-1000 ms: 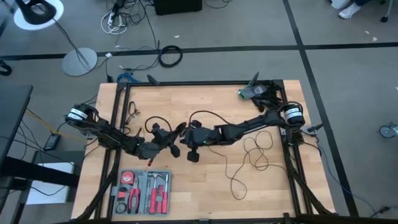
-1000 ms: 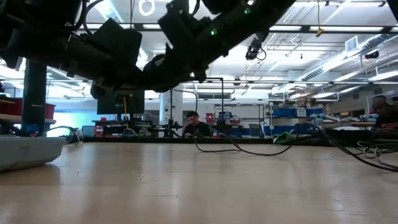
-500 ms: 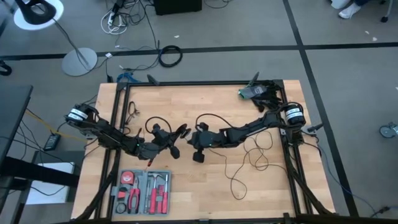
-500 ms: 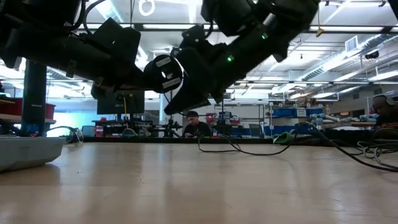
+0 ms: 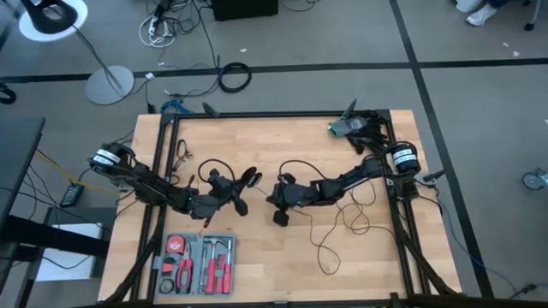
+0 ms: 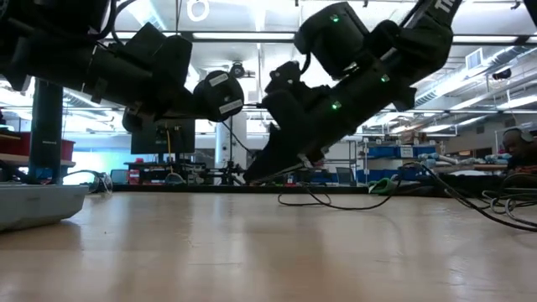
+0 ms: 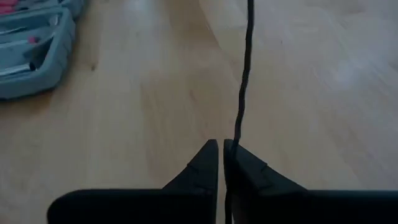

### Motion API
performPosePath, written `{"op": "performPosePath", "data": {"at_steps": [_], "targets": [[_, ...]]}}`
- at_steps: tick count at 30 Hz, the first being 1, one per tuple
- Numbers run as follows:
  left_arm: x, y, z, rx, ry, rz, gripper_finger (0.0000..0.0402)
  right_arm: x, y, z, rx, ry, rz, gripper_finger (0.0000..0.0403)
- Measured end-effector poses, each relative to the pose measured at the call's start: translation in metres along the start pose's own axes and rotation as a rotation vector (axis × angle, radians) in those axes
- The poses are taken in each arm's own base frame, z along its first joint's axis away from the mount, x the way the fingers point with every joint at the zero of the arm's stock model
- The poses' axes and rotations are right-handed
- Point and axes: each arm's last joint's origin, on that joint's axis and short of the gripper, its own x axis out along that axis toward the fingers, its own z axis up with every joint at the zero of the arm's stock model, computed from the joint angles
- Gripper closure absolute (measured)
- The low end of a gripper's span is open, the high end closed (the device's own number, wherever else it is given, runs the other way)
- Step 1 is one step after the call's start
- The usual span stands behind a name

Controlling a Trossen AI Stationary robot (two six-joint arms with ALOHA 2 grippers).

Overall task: Coil cords
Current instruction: Coil the black wire onto the spool

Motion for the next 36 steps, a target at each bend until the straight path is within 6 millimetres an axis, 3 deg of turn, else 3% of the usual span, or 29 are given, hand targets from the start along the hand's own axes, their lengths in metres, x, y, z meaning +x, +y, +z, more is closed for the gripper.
{"op": "performPosePath", "data": {"at_steps": [6,15,22,27,36], "targets": [[-0.001,0.0,-0.001,0.01,0.007,-0.006,0.0401,-0.013,-0.006,-0.009,0.018,-0.018,0.004,0.0363],[-0.001,-0.001,-0.001,0.007,0.007,-0.01,0.0401,-0.037,-0.023,-0.021,0.112,-0.233,0.039,0.0347],[-0.001,-0.001,-0.001,0.003,0.005,-0.012,0.0401,-0.038,-0.035,-0.024,0.103,-0.239,0.008,0.0328],[-0.001,-0.001,-0.001,0.004,0.006,-0.012,0.0401,-0.038,-0.035,-0.025,-0.046,-0.236,-0.012,0.0322],[-0.001,-0.001,-0.001,0.011,0.009,-0.011,0.0401,-0.037,-0.034,-0.029,-0.093,-0.178,0.036,0.0321]]}}
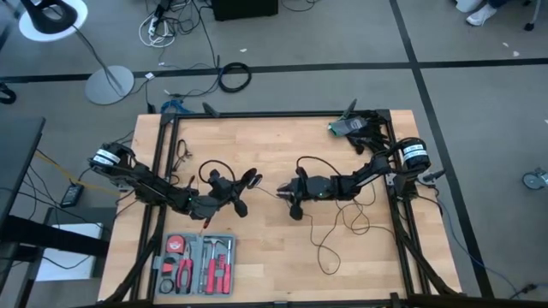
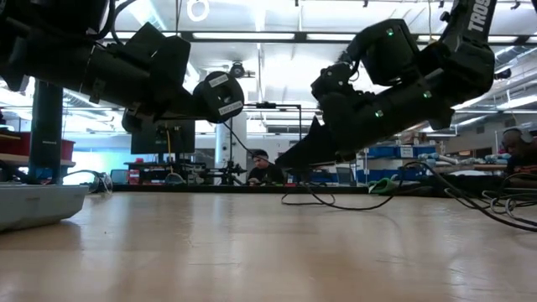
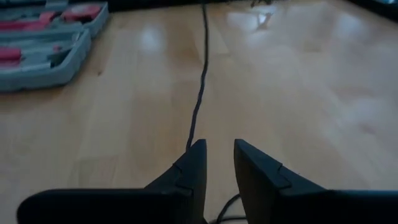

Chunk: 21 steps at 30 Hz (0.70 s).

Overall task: Coil cords
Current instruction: Coil the black wire onto the spool

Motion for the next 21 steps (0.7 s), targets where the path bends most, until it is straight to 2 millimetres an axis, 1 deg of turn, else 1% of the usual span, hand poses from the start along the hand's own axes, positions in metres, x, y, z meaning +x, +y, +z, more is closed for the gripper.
{"op": "performPosePath", "data": {"at_steps": [6,13,21], "targets": [[0.0,0.0,0.0,0.0,0.0,0.0,0.0401,0.0,0.0009,-0.0034,-0.03,0.038,0.035,0.0321],[0.0,0.0,0.0,-0.001,0.0,0.0,0.0401,0.0,0.0014,-0.0033,-0.028,0.038,0.051,0.0323],[0.0,0.0,0.0,-0.001,0.0,0.0,0.0401,0.0002,0.002,0.0039,0.003,-0.033,0.061,0.0326]]}}
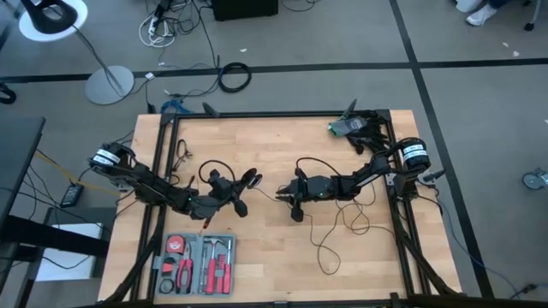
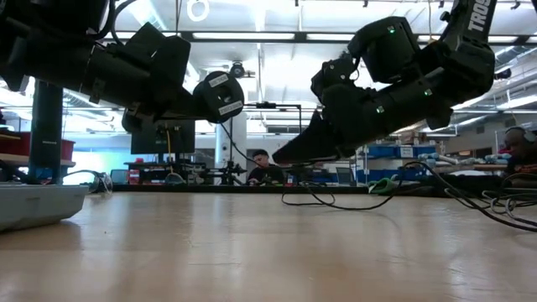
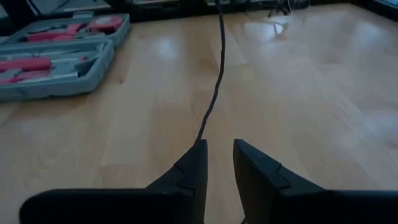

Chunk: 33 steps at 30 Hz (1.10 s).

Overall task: Coil cords
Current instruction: Coil the black wire onto the spool

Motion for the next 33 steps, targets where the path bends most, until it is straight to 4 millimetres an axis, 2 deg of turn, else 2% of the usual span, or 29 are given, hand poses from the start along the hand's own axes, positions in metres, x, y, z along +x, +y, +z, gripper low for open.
{"op": "performPosePath", "data": {"at_steps": [10,16,23,29,33], "targets": [[0.0,0.0,0.0,-0.001,0.0,0.0,0.0401,-0.001,-0.001,-0.013,-0.021,0.132,-0.014,0.0327],[0.0,0.0,0.0,-0.001,0.0,0.0,0.0401,-0.001,0.0,-0.013,-0.019,0.131,-0.003,0.0329],[0.0,0.0,0.0,-0.001,0.0,0.0,0.0401,-0.001,0.003,-0.011,0.0,0.12,0.097,0.0335],[0.0,0.0,0.0,-0.002,0.0,-0.001,0.0401,-0.001,0.002,-0.011,0.025,0.123,0.098,0.0337],[0.0,0.0,0.0,-0.002,0.0,0.0,0.0401,0.0,0.002,-0.005,0.032,0.067,0.094,0.0336]]}}
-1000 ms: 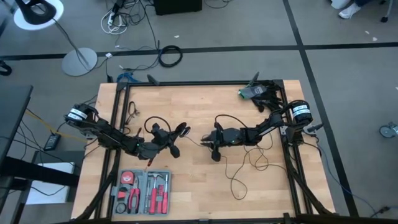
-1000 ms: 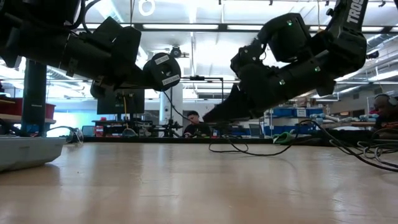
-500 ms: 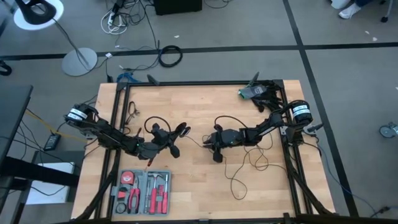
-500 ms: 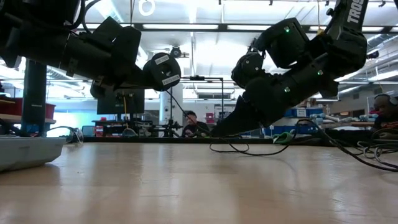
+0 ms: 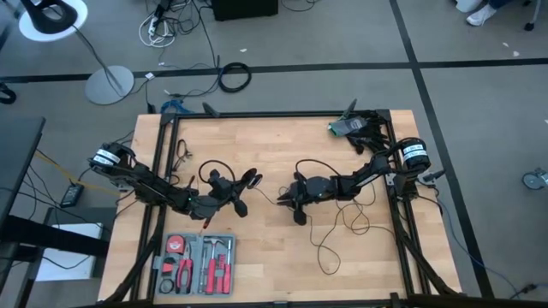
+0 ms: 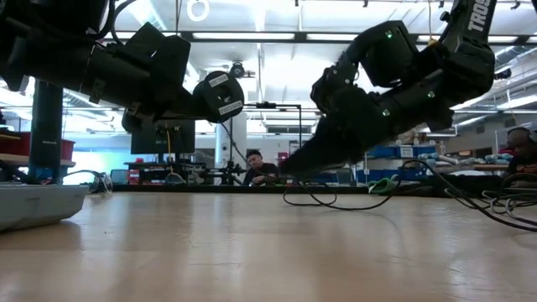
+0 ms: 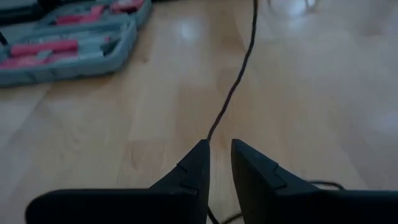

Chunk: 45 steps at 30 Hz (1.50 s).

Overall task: Coil cords
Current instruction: Coil the black wire onto the spool

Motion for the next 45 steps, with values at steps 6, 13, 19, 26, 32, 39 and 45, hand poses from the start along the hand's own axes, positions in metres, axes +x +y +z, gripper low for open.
{"op": "performPosePath", "data": {"at_steps": [6,13,19,26,32,39,45], "targets": [[0.0,0.0,0.0,0.0,0.0,0.0,0.0401,0.0,0.0,0.002,0.012,-0.021,0.011,0.0342],[0.0,0.0,0.0,-0.003,-0.002,-0.001,0.0401,-0.001,-0.002,-0.011,0.026,0.118,0.002,0.0343],[0.0,0.0,0.0,-0.005,-0.003,-0.001,0.0401,-0.001,-0.001,-0.01,0.043,0.111,0.033,0.0343],[0.0,0.0,0.0,-0.005,-0.003,-0.001,0.0401,0.0,0.002,-0.007,0.071,0.087,0.109,0.0344],[0.0,0.0,0.001,-0.006,-0.004,-0.002,0.0401,0.0,0.002,0.004,0.073,-0.02,0.109,0.0344],[0.0,0.0,0.001,-0.006,-0.004,-0.002,0.0401,0.0,0.001,0.0,0.105,0.014,0.08,0.0344],[0.0,0.0,0.001,-0.006,-0.004,-0.002,0.0401,-0.001,0.0,-0.01,0.087,0.104,-0.013,0.0343]]}}
